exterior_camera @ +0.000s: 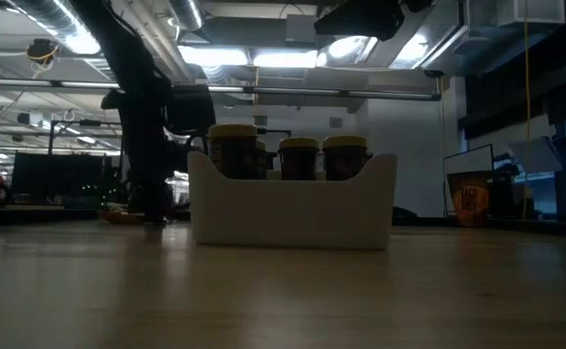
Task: Sort spices by type
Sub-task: Put the top left orange seasoning pack into the black bin, then put the middle right orange seasoning pack into the black bin
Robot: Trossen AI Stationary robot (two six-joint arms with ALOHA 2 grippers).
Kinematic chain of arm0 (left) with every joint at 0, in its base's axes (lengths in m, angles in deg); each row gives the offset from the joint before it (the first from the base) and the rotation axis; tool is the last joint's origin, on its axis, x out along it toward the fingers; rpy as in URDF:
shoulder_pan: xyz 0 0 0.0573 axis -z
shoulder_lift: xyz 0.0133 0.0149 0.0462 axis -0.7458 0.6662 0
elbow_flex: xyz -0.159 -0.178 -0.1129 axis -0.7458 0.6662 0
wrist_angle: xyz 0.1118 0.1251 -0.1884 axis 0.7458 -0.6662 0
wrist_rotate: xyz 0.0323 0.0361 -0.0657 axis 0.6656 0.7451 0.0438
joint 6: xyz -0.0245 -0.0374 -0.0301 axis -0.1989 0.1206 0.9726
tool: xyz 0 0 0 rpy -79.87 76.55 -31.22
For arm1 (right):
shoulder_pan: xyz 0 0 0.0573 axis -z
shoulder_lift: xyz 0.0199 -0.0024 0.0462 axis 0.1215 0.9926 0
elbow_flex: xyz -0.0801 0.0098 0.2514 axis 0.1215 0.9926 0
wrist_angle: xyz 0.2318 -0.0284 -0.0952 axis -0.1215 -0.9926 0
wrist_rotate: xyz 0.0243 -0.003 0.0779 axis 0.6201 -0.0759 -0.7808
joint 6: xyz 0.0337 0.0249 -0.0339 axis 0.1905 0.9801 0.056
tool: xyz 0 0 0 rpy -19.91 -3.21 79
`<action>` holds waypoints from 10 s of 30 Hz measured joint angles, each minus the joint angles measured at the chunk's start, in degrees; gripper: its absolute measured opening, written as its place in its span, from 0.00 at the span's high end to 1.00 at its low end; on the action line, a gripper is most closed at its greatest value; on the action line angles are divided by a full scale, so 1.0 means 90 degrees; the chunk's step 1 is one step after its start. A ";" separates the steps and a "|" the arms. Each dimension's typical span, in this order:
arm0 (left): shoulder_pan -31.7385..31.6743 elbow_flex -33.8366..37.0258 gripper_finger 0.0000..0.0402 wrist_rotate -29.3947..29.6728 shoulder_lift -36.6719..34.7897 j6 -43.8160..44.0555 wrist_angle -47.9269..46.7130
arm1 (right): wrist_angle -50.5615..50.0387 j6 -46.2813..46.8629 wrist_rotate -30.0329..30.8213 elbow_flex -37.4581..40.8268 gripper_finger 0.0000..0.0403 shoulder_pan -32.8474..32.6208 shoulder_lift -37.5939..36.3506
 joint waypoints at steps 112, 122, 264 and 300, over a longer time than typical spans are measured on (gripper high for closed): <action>0.5554 -0.3467 1.00 -0.1495 -0.0039 0.4434 -0.4672 | -0.0218 0.0007 0.0000 0.0000 0.16 0.0000 0.0000; 0.5876 -0.3933 1.00 -0.1487 -0.0046 0.4788 -0.5248 | -0.0288 0.0007 0.0000 0.0000 0.16 0.0000 0.0000; 0.8015 -0.4294 0.57 0.0595 -0.0299 0.7112 -0.5512 | 0.0115 -0.0233 0.0287 -0.0002 0.16 0.0000 0.0000; 0.5523 -0.0331 0.57 -0.1897 -0.0539 0.0609 0.3923 | -0.9902 0.5005 -0.0584 -0.3322 0.16 -0.0214 -0.0415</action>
